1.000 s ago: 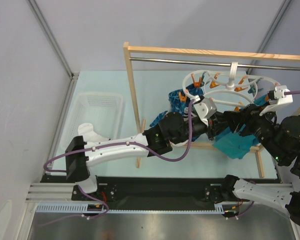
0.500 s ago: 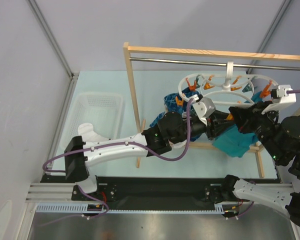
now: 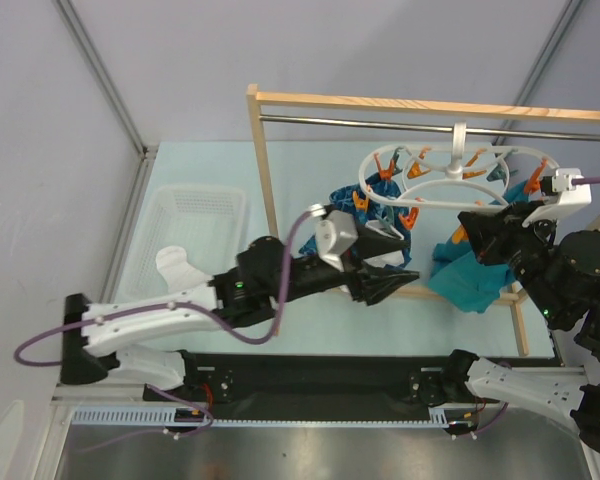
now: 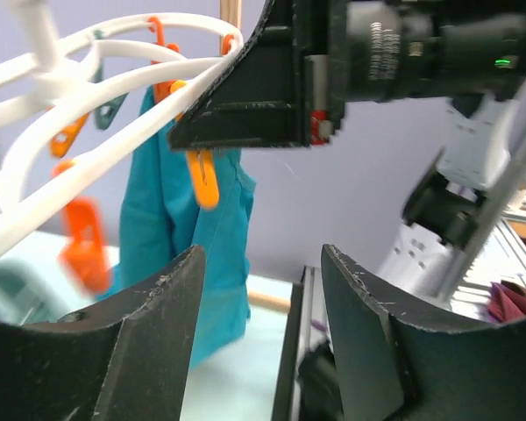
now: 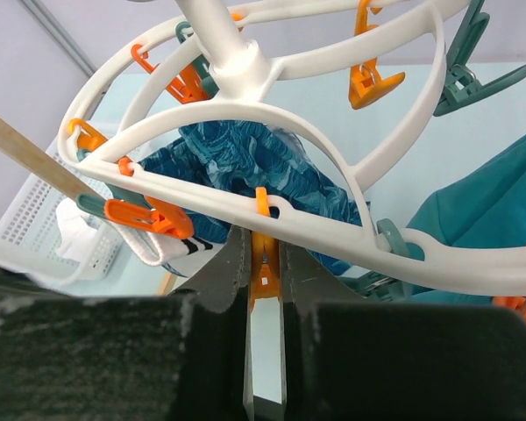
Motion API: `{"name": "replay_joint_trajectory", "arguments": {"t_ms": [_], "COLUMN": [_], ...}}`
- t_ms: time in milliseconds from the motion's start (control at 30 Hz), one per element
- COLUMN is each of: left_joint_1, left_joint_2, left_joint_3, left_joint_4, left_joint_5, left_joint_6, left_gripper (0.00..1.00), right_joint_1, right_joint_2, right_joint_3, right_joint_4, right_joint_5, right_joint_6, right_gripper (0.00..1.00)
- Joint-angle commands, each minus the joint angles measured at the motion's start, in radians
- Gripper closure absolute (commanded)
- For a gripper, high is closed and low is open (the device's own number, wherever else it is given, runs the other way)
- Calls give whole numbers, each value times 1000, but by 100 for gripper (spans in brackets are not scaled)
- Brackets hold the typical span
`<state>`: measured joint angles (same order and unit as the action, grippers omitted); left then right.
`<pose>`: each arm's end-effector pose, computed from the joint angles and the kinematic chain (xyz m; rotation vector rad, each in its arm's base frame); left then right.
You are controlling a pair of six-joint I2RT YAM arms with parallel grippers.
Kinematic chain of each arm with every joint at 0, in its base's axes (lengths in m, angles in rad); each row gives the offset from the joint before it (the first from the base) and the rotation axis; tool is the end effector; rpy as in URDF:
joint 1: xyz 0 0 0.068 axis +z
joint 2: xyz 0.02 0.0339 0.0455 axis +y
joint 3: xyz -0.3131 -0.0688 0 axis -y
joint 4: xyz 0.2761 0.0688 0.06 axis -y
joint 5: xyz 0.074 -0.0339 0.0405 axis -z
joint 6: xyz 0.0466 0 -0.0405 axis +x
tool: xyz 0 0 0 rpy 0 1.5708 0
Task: Clip the socks to the hanger
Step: Open the clamp at the hanger, then pick up the sock from the bin.
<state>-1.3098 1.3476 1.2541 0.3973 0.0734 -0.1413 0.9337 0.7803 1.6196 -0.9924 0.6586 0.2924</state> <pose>0.0860 -0.3353 0.4888 0.8176 1.1115 -1.2829 0.0508 0.0207 0.5624 -0.0606 1.7028 0.3497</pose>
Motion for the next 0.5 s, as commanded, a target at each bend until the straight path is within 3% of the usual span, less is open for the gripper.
{"name": "replay_joint_trajectory", "arguments": {"t_ms": [0,133,233,300,467], "left_joint_1": [9,55,156,265,499], "left_joint_2": [-192,-396,-563,-686,-811], "left_joint_3": [-70,-236,-364,-448,-524], "left_joint_4": [-162,-346,-466,-524,-745], "left_joint_5": [-38,-164,-245,-282,-451], "left_joint_6": [-3,-27,-112,-170,-247], "left_gripper": [40,41,43,43,42], "right_joint_1": [2,4,4,4,4], "right_joint_2": [-4,-15,-13,-15,-23], "right_joint_3": [10,13,17,17,17], "right_joint_4": [3,-6,-15,-23,-37], "right_joint_5": [7,6,1,-4,-7], "right_joint_6": [-1,2,2,5,14], "right_gripper": [100,100,100,100,100]}}
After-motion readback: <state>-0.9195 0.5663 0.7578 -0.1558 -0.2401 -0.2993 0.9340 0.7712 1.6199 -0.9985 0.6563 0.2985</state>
